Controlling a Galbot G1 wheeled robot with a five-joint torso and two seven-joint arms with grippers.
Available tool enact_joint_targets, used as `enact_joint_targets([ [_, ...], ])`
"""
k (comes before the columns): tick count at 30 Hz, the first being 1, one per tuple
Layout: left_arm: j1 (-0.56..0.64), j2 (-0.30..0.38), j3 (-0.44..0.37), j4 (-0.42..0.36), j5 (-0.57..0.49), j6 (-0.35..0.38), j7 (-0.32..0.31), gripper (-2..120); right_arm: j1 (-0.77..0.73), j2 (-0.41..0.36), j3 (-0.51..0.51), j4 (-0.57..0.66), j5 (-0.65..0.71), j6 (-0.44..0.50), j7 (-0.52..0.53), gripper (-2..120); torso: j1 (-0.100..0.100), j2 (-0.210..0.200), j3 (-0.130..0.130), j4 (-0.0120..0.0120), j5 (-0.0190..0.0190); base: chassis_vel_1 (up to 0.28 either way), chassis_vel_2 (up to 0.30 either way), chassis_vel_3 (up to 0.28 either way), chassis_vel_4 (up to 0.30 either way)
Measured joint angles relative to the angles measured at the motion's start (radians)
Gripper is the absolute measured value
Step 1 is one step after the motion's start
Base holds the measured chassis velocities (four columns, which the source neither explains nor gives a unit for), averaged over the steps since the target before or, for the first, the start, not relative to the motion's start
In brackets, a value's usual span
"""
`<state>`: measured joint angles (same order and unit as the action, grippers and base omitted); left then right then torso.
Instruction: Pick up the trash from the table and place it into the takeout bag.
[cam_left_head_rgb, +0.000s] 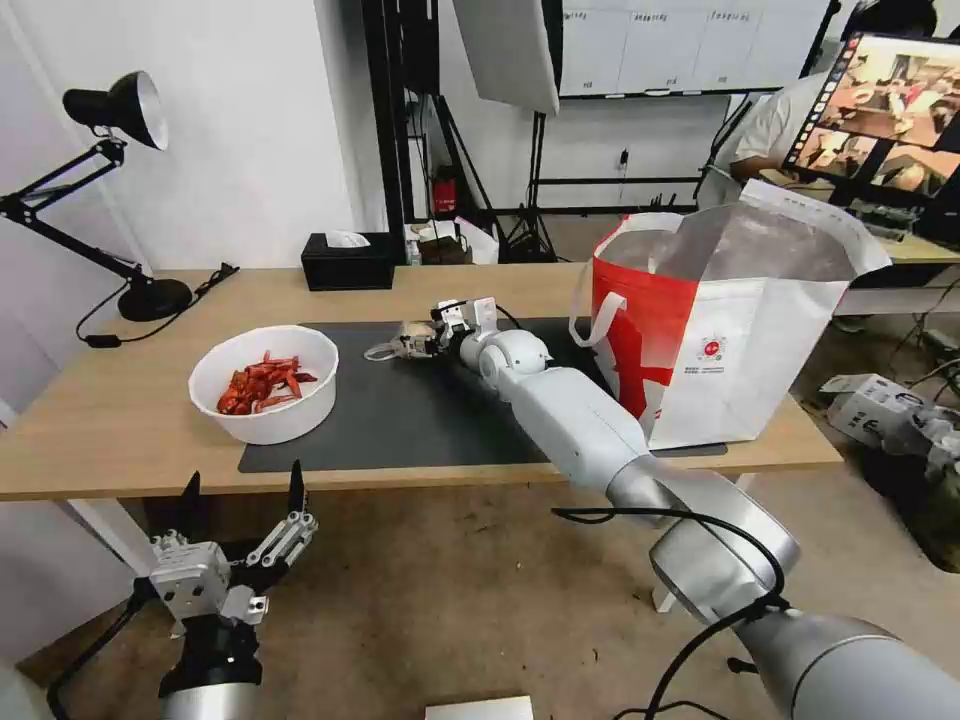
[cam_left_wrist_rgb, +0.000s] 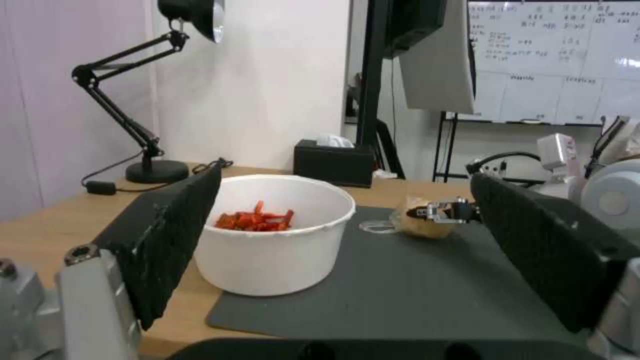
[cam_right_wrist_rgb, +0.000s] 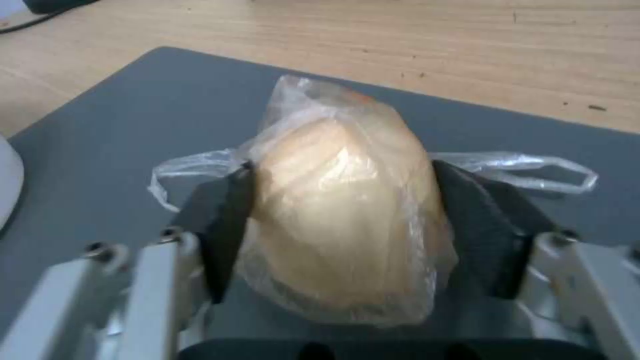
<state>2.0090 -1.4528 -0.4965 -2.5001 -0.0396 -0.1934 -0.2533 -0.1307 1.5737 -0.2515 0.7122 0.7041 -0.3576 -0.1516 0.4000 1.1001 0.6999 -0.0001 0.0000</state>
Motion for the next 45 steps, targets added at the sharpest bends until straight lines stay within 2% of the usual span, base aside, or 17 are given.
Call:
enact_joint_targets([
  [6, -0.003, 0.003, -0.002, 0.000, -0.002, 0.000, 0.000, 100, -0.003, -0.001, 0.003, -0.006, -0.001, 0.000, 0.001, 45, 0.000, 0.000, 0.000, 0.0001, 0.0000, 0.000, 0.000, 0.000, 0.000],
  [10, -0.004, 0.003, -0.002, 0.000, -0.002, -0.001, 0.000, 100, -0.006, -0.001, 0.003, -0.007, -0.002, 0.004, 0.018, 25, 0.000, 0.000, 0.000, 0.0001, 0.0000, 0.000, 0.000, 0.000, 0.000],
  [15, -0.004, 0.003, -0.002, 0.000, -0.002, -0.002, 0.000, 100, -0.008, -0.001, 0.003, -0.006, -0.003, 0.006, 0.026, 18, 0.000, 0.000, 0.000, 0.0001, 0.0000, 0.000, 0.000, 0.000, 0.000],
  [16, -0.004, 0.003, -0.002, 0.000, -0.002, -0.004, 0.000, 100, -0.013, -0.002, 0.003, -0.001, -0.003, 0.008, 0.039, 10, 0.000, 0.000, 0.000, 0.0001, 0.0000, 0.000, 0.000, 0.000, 0.000],
  [18, -0.005, 0.003, -0.002, 0.000, -0.002, -0.006, 0.000, 100, -0.022, -0.003, 0.009, 0.022, -0.003, 0.016, 0.071, 3, 0.000, 0.000, 0.000, 0.0001, 0.0000, 0.000, 0.000, 0.000, 0.000],
  [24, -0.007, 0.000, -0.003, 0.000, 0.001, -0.014, -0.001, 100, -0.054, -0.040, 0.017, 0.200, 0.001, 0.026, 0.170, 3, 0.000, 0.000, 0.000, 0.0003, 0.0000, 0.000, 0.000, 0.000, 0.000],
  [26, -0.013, 0.000, -0.003, 0.000, 0.000, -0.016, -0.001, 100, -0.064, -0.098, 0.002, 0.364, 0.026, 0.014, 0.235, 3, 0.000, 0.000, 0.000, 0.0001, 0.0000, 0.000, 0.000, 0.000, 0.000],
  [28, -0.015, 0.000, -0.003, 0.000, 0.000, -0.016, -0.001, 100, -0.065, -0.116, -0.002, 0.407, 0.039, 0.006, 0.251, 3, 0.000, 0.000, 0.000, 0.0002, 0.0000, 0.000, 0.000, 0.000, 0.000],
  [30, -0.026, 0.003, 0.003, 0.000, -0.004, -0.008, -0.001, 100, -0.058, -0.188, -0.012, 0.578, 0.097, -0.032, 0.343, 3, 0.000, 0.000, 0.000, 0.0000, 0.0002, 0.000, 0.000, 0.000, 0.000],
  [31, -0.026, 0.003, 0.003, 0.000, -0.004, -0.008, -0.001, 100, -0.058, -0.188, -0.012, 0.578, 0.097, -0.032, 0.343, 3, 0.000, 0.000, 0.000, 0.0000, 0.0002, 0.000, 0.000, 0.000, 0.000],
  [34, -0.036, 0.006, 0.012, 0.000, -0.008, 0.000, -0.002, 100, -0.011, -0.270, -0.008, 0.740, 0.170, -0.071, 0.454, 3, 0.000, 0.000, 0.000, 0.0001, 0.0001, 0.000, 0.000, 0.000, 0.000],
  [35, -0.036, 0.006, 0.012, 0.000, -0.008, 0.000, -0.002, 100, -0.011, -0.270, -0.008, 0.740, 0.170, -0.071, 0.454, 3, 0.000, 0.000, 0.000, 0.0001, 0.0001, 0.000, 0.000, 0.000, 0.000],
  [38, -0.048, 0.006, 0.016, 0.000, -0.019, 0.003, -0.002, 100, 0.072, -0.388, 0.021, 0.894, 0.314, -0.168, 0.634, 2, 0.000, 0.000, 0.000, 0.0001, 0.0000, 0.000, 0.000, 0.000, 0.000],
  [39, -0.048, 0.006, 0.016, 0.000, -0.019, 0.003, -0.002, 100, 0.072, -0.388, 0.021, 0.894, 0.314, -0.168, 0.634, 2, 0.000, 0.000, 0.000, 0.0001, 0.0000, 0.000, 0.000, 0.000, 0.000],
  [42, -0.057, 0.006, 0.018, 0.000, -0.026, 0.003, -0.002, 100, 0.115, -0.524, 0.055, 1.002, 0.448, -0.237, 0.768, 2, 0.000, 0.000, 0.000, 0.0002, 0.0001, 0.000, 0.000, 0.000, 0.000],
  [43, -0.057, 0.006, 0.018, 0.000, -0.026, 0.003, -0.002, 100, 0.115, -0.524, 0.055, 1.002, 0.448, -0.237, 0.768, 2, 0.000, 0.000, 0.000, 0.0002, 0.0001, 0.000, 0.000, 0.000, 0.000],
  [45, -0.060, 0.007, 0.022, 0.000, -0.028, 0.003, -0.002, 100, 0.118, -0.618, 0.081, 1.047, 0.512, -0.264, 0.810, 2, 0.000, 0.000, 0.000, -0.0001, 0.0005, 0.000, 0.000, 0.000, 0.000],
])
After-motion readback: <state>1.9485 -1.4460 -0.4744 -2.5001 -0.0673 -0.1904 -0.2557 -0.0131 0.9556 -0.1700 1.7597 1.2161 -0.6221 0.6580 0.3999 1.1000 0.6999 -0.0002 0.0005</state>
